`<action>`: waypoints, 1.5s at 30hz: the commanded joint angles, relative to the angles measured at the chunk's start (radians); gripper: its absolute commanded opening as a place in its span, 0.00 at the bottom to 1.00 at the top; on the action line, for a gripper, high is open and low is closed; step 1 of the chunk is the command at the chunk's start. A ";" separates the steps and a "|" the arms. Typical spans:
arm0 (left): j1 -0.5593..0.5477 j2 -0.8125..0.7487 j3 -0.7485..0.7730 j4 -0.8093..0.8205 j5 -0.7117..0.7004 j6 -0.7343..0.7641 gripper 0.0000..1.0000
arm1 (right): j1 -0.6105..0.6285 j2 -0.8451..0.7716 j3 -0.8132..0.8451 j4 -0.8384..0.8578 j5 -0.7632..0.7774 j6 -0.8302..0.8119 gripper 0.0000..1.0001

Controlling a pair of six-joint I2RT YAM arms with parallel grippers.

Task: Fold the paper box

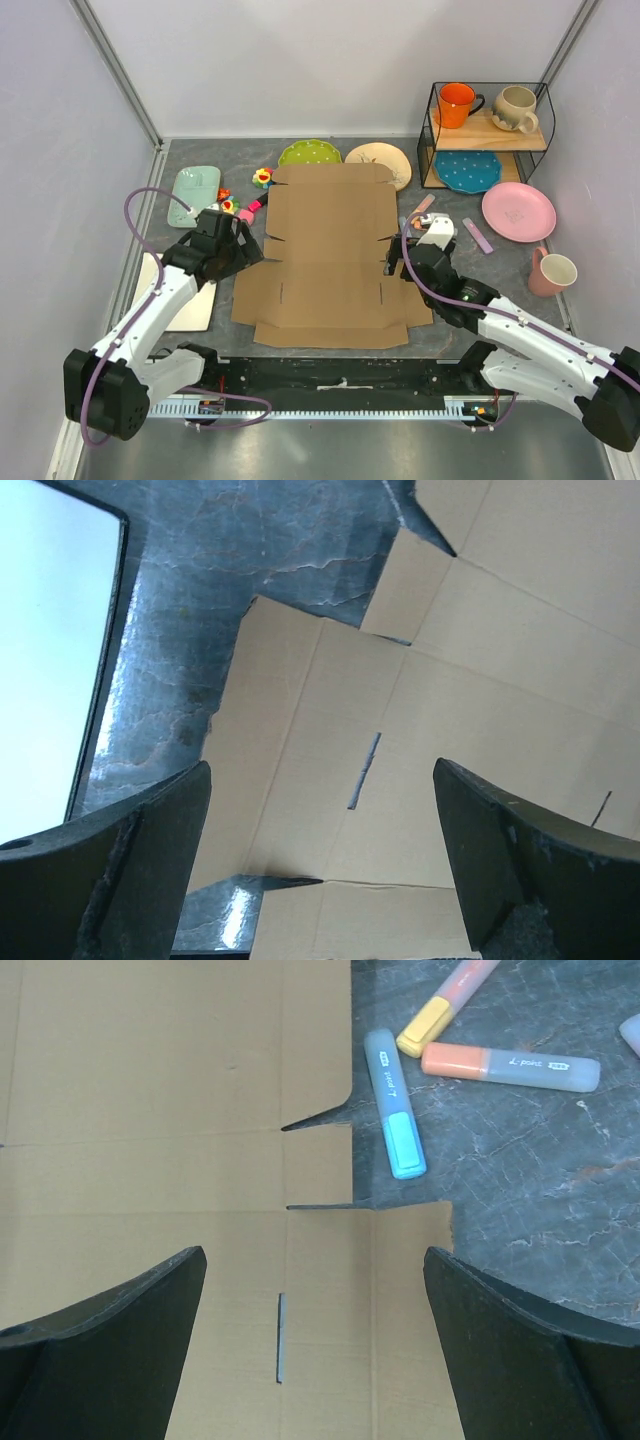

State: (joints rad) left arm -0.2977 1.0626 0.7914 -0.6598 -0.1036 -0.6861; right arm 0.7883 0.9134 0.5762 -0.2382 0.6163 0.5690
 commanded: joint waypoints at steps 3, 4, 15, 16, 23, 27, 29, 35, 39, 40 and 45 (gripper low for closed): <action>0.052 -0.041 -0.021 -0.020 -0.030 0.043 1.00 | 0.003 0.027 0.024 0.048 -0.027 -0.002 0.98; 0.077 -0.035 -0.021 -0.014 -0.022 0.052 1.00 | -0.006 0.030 0.021 0.046 -0.030 0.008 0.98; 0.138 0.122 -0.041 0.060 0.099 0.097 0.94 | -0.043 -0.053 0.008 0.065 -0.151 0.026 0.98; 0.144 0.131 -0.046 0.066 0.099 0.097 0.93 | -0.044 -0.057 0.007 0.062 -0.155 0.025 0.98; 0.169 0.200 -0.063 0.111 0.133 0.109 0.88 | -0.046 -0.102 0.013 0.046 -0.181 0.026 0.98; 0.193 0.247 -0.060 0.114 0.166 0.129 0.86 | -0.047 -0.116 0.020 0.042 -0.188 0.019 0.98; 0.196 0.252 -0.064 0.124 0.192 0.137 0.82 | -0.047 -0.122 0.022 0.040 -0.190 0.012 0.98; 0.196 0.218 -0.135 0.222 0.281 0.151 0.69 | -0.049 -0.123 0.022 0.036 -0.196 0.002 0.98; 0.195 0.230 -0.146 0.238 0.315 0.160 0.58 | -0.052 -0.122 0.021 0.036 -0.202 -0.004 0.98; 0.195 0.235 -0.147 0.239 0.321 0.161 0.50 | -0.054 -0.123 0.022 0.036 -0.204 -0.008 0.98; 0.190 0.189 -0.146 0.230 0.328 0.168 0.14 | -0.055 -0.148 0.040 0.016 -0.207 -0.015 0.98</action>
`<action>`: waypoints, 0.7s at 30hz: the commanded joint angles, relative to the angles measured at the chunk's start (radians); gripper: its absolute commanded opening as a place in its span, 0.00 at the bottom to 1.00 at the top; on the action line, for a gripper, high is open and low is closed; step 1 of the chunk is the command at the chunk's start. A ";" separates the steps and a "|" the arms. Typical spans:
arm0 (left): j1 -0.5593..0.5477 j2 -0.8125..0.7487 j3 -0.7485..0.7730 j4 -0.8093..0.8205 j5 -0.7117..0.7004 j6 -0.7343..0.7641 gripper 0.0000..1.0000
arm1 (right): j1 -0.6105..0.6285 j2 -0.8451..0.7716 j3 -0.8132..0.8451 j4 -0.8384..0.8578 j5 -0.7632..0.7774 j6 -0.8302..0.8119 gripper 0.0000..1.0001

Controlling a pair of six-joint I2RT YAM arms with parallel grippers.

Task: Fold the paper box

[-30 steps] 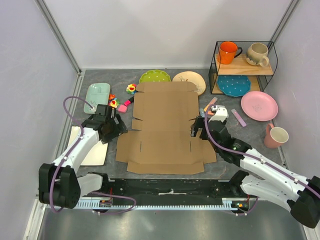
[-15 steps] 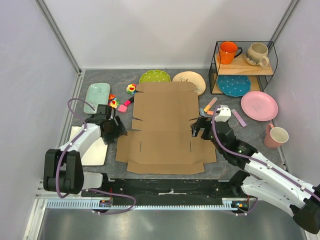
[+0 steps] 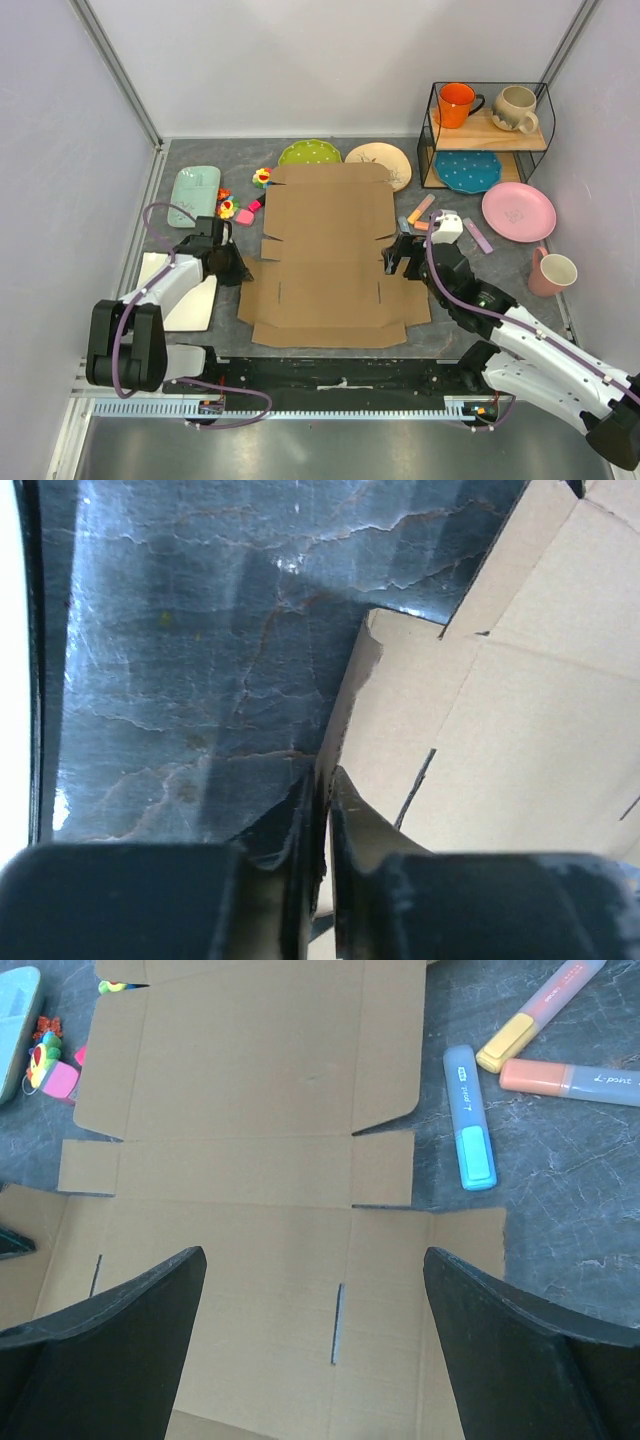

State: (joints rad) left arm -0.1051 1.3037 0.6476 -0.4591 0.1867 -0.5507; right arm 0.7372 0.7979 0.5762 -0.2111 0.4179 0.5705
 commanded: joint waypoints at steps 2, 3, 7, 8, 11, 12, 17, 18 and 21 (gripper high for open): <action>-0.004 -0.105 0.017 0.011 0.028 0.043 0.03 | -0.004 -0.046 0.066 -0.036 -0.013 -0.017 0.98; -0.007 -0.125 0.026 -0.012 0.027 0.047 0.02 | -0.004 -0.051 0.079 -0.043 -0.016 -0.015 0.98; -0.030 -0.237 0.105 -0.044 0.045 0.046 0.02 | -0.004 -0.066 0.174 -0.086 -0.042 -0.018 0.98; -0.059 -0.259 0.122 -0.047 0.042 0.037 0.02 | -0.004 -0.071 0.192 -0.093 -0.048 -0.018 0.98; -0.155 -0.323 0.207 -0.046 0.005 0.028 0.02 | -0.004 -0.074 0.280 -0.126 -0.070 -0.032 0.98; -0.183 -0.342 0.255 -0.046 -0.006 0.026 0.02 | -0.004 -0.074 0.306 -0.137 -0.073 -0.047 0.98; -0.368 -0.339 0.394 -0.009 -0.026 0.021 0.02 | -0.004 -0.065 0.462 -0.226 -0.088 -0.083 0.98; -0.386 -0.331 0.434 -0.007 -0.014 0.023 0.02 | -0.004 -0.065 0.476 -0.240 -0.084 -0.086 0.98; -0.432 -0.304 0.492 0.003 0.052 0.032 0.02 | -0.004 -0.080 0.517 -0.290 -0.058 -0.095 0.98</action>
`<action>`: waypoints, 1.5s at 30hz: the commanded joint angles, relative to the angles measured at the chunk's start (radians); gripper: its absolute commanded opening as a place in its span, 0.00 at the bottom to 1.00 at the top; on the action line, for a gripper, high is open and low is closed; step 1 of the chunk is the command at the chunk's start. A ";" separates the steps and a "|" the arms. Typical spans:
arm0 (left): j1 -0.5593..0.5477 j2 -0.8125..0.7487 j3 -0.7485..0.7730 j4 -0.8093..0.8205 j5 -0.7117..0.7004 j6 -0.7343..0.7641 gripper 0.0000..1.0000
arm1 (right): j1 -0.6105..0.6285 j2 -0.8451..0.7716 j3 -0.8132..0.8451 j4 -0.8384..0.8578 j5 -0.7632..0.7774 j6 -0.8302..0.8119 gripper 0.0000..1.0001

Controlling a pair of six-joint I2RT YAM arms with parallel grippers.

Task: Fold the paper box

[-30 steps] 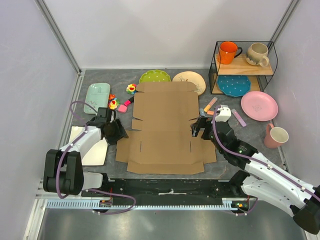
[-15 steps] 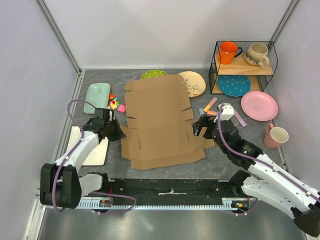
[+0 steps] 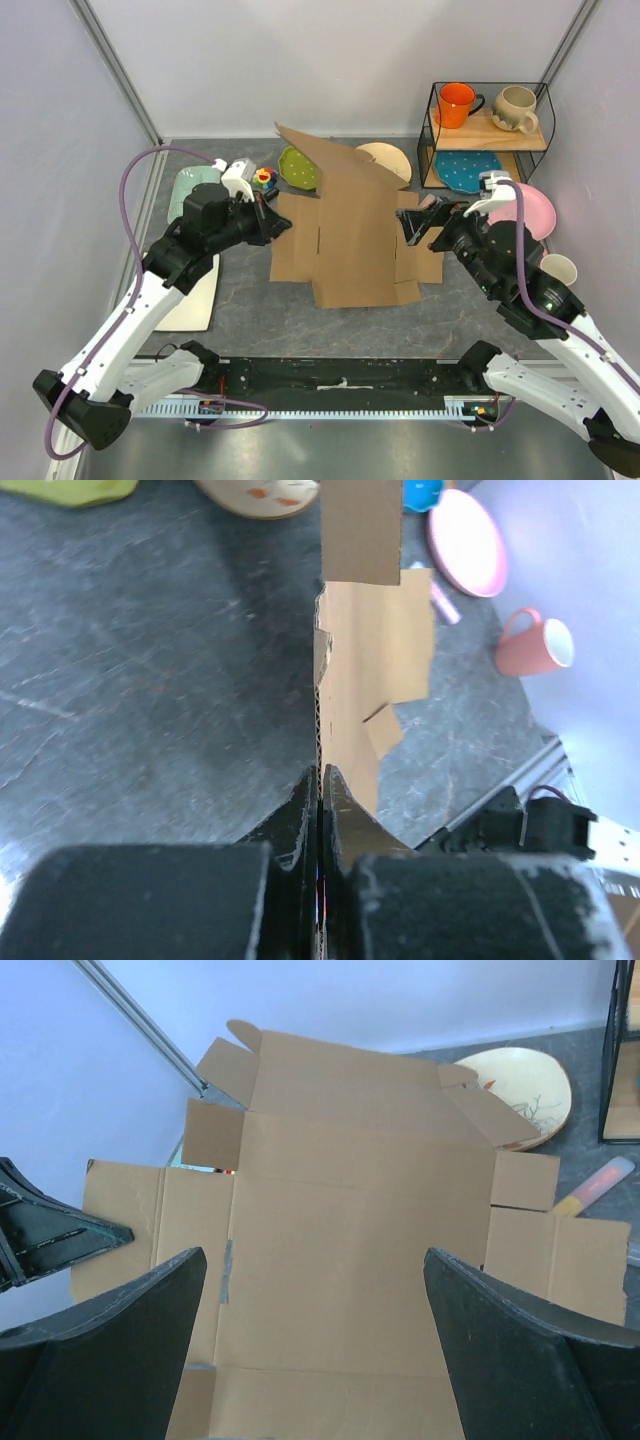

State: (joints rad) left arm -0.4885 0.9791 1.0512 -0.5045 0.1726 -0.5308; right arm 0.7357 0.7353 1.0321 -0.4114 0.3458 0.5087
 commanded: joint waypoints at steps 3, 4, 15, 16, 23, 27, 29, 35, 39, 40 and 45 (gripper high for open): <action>-0.058 0.035 0.127 0.058 0.145 0.038 0.02 | -0.004 -0.043 0.089 -0.136 0.027 -0.039 0.98; -0.058 0.038 0.138 0.058 0.163 0.049 0.02 | -0.004 -0.053 0.101 -0.153 0.024 -0.041 0.98; -0.035 0.142 0.456 -0.052 0.252 0.155 0.02 | -0.002 -0.080 0.128 -0.205 -0.027 -0.027 0.98; -0.027 0.153 0.473 -0.055 0.293 0.152 0.02 | -0.002 -0.080 0.128 -0.208 -0.030 -0.029 0.98; -0.012 0.242 0.547 0.012 0.559 0.007 0.02 | -0.001 -0.080 0.164 -0.221 -0.073 -0.062 0.98; -0.013 0.251 0.506 0.098 0.649 -0.090 0.02 | -0.001 -0.082 0.203 -0.227 -0.080 -0.085 0.98; -0.016 0.251 0.504 0.118 0.674 -0.123 0.02 | -0.002 -0.077 0.210 -0.230 -0.087 -0.094 0.98; -0.018 0.244 0.536 0.178 0.728 -0.205 0.02 | -0.002 -0.079 0.217 -0.236 -0.084 -0.102 0.98; -0.018 0.243 0.492 0.182 0.748 -0.198 0.02 | -0.002 -0.089 0.212 -0.236 -0.082 -0.095 0.98; -0.018 0.248 0.471 0.181 0.752 -0.183 0.02 | -0.002 -0.093 0.212 -0.239 -0.083 -0.091 0.98; 0.014 0.309 0.290 0.182 0.780 -0.092 0.04 | -0.002 -0.117 0.197 -0.259 -0.085 -0.087 0.98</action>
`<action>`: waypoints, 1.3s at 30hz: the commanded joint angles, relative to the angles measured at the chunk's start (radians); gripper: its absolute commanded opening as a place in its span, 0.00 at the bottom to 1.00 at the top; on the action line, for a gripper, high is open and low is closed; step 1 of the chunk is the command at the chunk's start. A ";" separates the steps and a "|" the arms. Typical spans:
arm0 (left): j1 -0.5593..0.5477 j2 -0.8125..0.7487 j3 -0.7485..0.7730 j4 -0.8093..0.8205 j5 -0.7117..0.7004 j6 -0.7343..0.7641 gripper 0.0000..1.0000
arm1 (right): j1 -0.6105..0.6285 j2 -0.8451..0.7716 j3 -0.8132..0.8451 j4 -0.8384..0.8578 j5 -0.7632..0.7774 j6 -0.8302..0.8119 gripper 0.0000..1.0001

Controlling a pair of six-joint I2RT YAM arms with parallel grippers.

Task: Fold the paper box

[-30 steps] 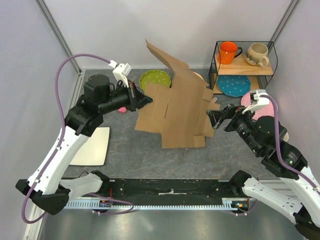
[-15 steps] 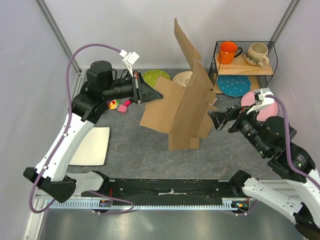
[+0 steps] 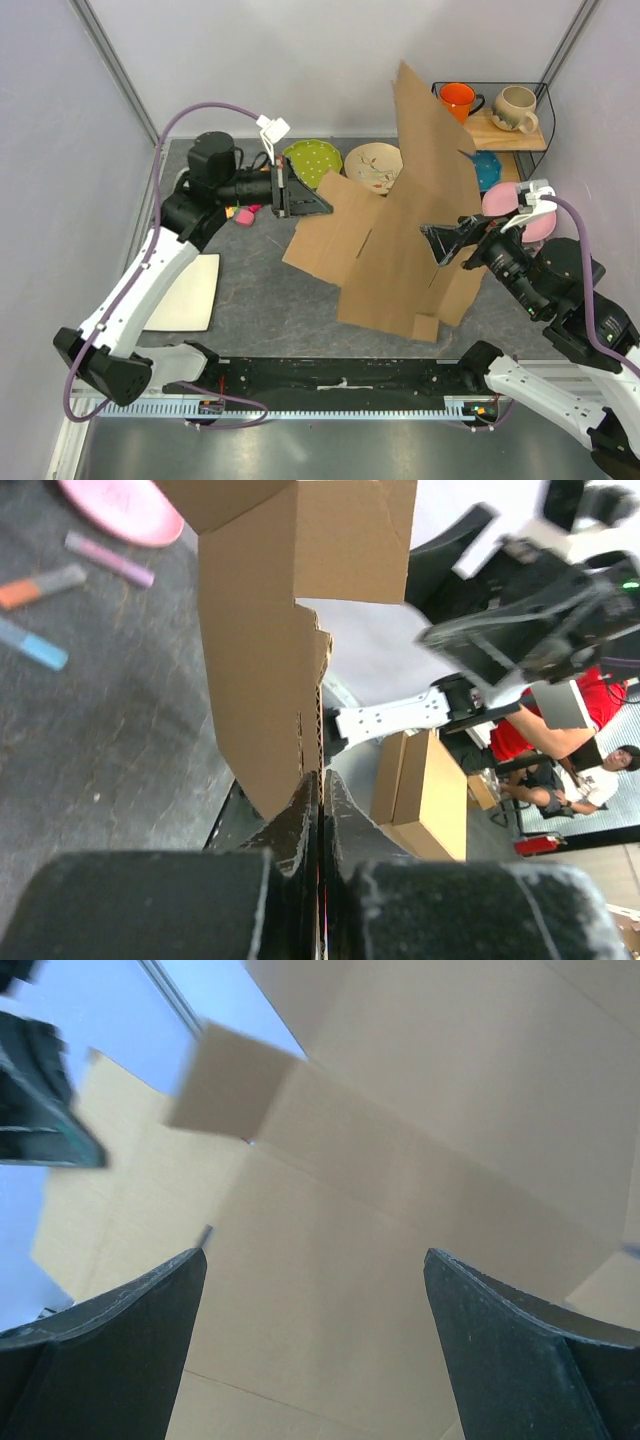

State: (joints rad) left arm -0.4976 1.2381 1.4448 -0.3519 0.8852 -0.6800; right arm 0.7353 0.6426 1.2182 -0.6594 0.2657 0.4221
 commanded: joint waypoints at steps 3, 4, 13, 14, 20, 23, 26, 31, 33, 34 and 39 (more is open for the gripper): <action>0.080 0.113 -0.158 0.025 0.054 0.137 0.18 | -0.002 -0.038 -0.005 -0.029 -0.008 0.001 0.98; 0.111 0.145 -0.165 0.021 0.040 0.173 0.24 | -0.002 -0.043 -0.009 -0.032 -0.008 0.003 0.98; 0.205 0.077 -0.214 -0.018 -0.518 0.188 0.81 | -0.002 -0.050 -0.059 -0.037 -0.003 -0.002 0.98; 0.203 0.045 -0.260 -0.006 -0.567 0.169 0.87 | -0.002 -0.047 -0.072 -0.031 -0.003 -0.002 0.98; -0.060 -0.290 -0.609 0.037 -1.010 -0.145 1.00 | -0.002 -0.034 -0.156 0.036 -0.016 0.004 0.98; -0.322 -0.426 -0.815 0.021 -1.285 -0.465 1.00 | -0.002 -0.012 -0.190 0.076 -0.028 0.014 0.98; -0.553 -0.479 -0.935 -0.030 -1.492 -0.804 1.00 | -0.002 -0.004 -0.207 0.087 -0.034 0.021 0.98; -0.853 -0.327 -0.885 -0.168 -1.677 -1.153 0.99 | -0.002 -0.011 -0.233 0.096 -0.033 0.038 0.98; -0.892 -0.176 -0.859 -0.206 -1.669 -1.274 1.00 | -0.002 -0.018 -0.250 0.104 -0.033 0.050 0.98; -0.904 -0.119 -0.841 -0.203 -1.654 -1.308 1.00 | -0.002 -0.021 -0.256 0.106 -0.031 0.056 0.98; -0.918 0.030 -0.839 -0.028 -1.644 -1.317 1.00 | -0.002 -0.052 -0.267 0.087 -0.025 0.060 0.98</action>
State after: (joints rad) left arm -1.4033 1.2190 0.5903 -0.4824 -0.6476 -1.8343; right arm 0.7353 0.6167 0.9562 -0.5926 0.2367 0.4644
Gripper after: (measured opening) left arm 0.994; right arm 0.982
